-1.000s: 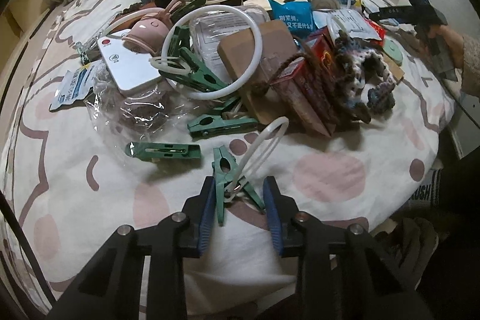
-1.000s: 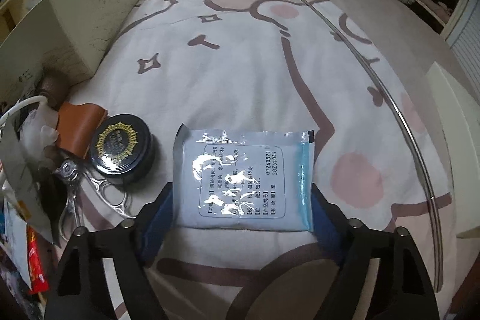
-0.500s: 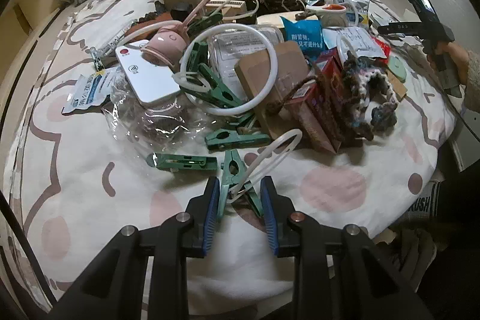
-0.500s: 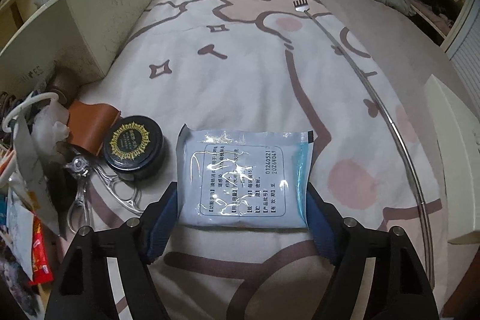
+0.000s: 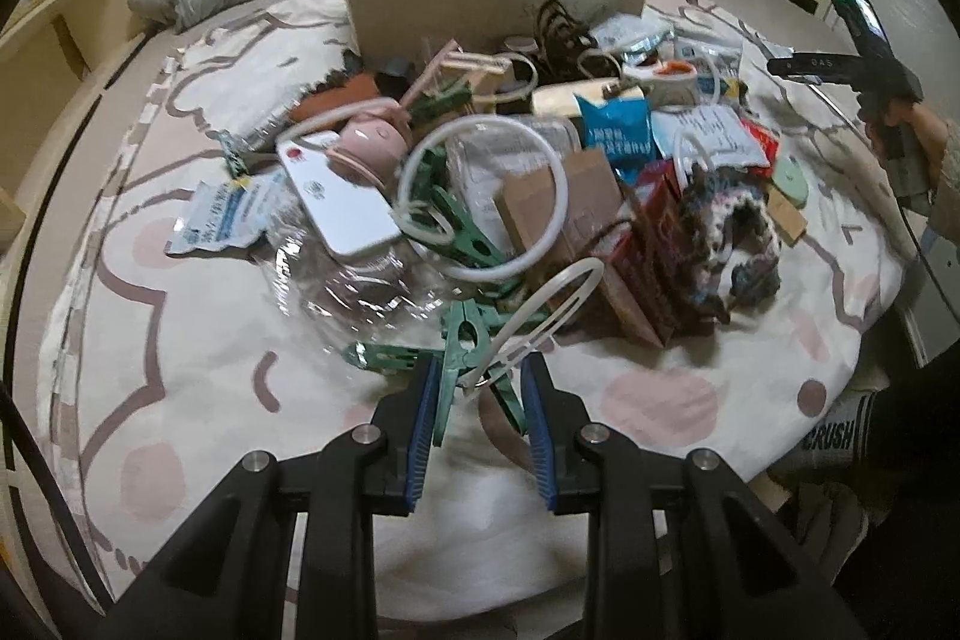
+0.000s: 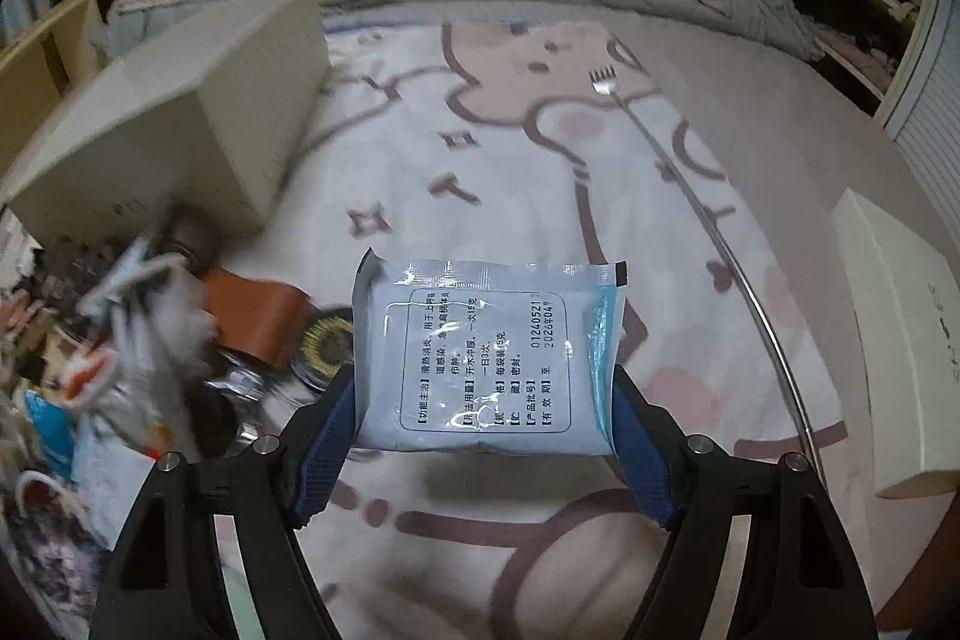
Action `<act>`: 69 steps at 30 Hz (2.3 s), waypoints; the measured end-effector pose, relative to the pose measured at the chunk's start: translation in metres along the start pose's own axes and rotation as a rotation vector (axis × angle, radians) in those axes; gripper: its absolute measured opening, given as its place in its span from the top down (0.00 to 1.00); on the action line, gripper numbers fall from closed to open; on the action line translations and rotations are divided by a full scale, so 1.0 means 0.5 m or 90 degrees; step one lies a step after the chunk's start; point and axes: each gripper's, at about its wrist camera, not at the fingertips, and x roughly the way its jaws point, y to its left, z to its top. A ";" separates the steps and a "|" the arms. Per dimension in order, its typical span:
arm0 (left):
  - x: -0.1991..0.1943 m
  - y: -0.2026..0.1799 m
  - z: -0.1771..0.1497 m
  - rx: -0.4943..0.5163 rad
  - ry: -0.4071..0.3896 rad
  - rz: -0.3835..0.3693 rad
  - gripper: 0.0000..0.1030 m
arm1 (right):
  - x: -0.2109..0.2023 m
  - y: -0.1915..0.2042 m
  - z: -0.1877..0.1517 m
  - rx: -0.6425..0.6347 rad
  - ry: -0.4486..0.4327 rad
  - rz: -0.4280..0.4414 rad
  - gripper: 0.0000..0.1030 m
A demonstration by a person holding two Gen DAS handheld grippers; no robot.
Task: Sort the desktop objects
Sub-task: 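Lift the clothespin with the left tool while the right tool carries the packet over the box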
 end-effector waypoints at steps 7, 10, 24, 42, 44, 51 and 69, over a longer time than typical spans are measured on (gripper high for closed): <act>-0.042 0.011 0.035 -0.015 -0.053 0.032 0.73 | -0.055 0.045 0.028 0.006 -0.039 0.069 0.24; -0.054 0.015 0.052 -0.020 -0.067 0.044 0.73 | -0.073 0.072 0.035 -0.009 -0.053 0.083 0.24; -0.143 -0.018 0.169 -0.027 -0.190 0.071 0.73 | -0.153 0.180 0.051 -0.090 -0.111 0.138 0.24; -0.214 -0.073 0.289 -0.061 -0.296 0.076 0.73 | -0.244 0.263 0.078 -0.124 -0.173 0.213 0.24; -0.213 -0.073 0.296 -0.066 -0.299 0.081 0.73 | -0.255 0.268 0.089 -0.122 -0.183 0.221 0.24; -0.200 -0.067 0.314 -0.075 -0.309 0.101 0.73 | -0.280 0.297 0.129 -0.135 -0.225 0.226 0.24; -0.130 -0.005 0.405 -0.115 -0.314 0.151 0.73 | -0.196 0.342 0.221 -0.066 -0.221 0.225 0.24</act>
